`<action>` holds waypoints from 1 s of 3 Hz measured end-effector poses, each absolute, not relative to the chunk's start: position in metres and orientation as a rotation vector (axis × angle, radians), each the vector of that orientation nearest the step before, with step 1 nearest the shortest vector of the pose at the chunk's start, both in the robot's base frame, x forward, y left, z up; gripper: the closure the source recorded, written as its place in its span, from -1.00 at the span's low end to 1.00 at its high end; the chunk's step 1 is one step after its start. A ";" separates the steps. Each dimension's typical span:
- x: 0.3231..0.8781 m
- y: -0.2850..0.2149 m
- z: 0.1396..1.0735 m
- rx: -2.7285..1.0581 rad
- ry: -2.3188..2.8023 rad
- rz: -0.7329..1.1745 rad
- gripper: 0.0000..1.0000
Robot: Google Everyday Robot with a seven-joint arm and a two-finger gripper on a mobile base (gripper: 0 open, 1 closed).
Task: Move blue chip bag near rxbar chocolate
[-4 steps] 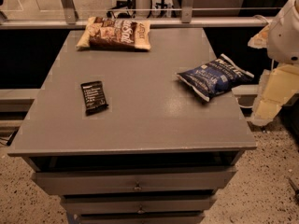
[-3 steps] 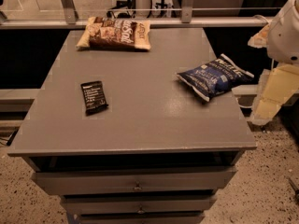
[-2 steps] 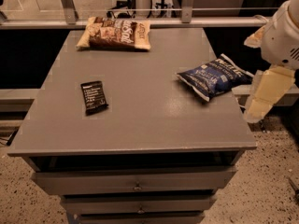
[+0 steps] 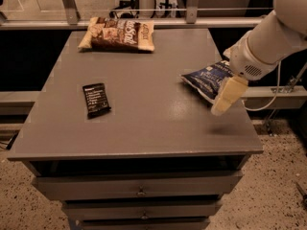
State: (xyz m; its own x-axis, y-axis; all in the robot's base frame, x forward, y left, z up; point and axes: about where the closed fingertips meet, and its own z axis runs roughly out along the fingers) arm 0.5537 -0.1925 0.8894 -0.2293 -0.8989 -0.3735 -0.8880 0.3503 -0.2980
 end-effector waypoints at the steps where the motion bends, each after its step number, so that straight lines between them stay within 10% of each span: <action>1: 0.597 -0.190 0.860 -1.483 2.160 0.021 -0.53; 3: 0.619 -0.173 0.868 -1.474 2.095 0.049 0.55</action>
Offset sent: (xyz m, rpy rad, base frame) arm 0.0785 -0.0001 -0.0460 0.1139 0.0096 -0.0836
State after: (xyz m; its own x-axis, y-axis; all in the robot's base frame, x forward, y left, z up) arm 0.6191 -0.1734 0.8678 -0.2290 -0.8536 -0.4678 -0.8744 0.3916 -0.2865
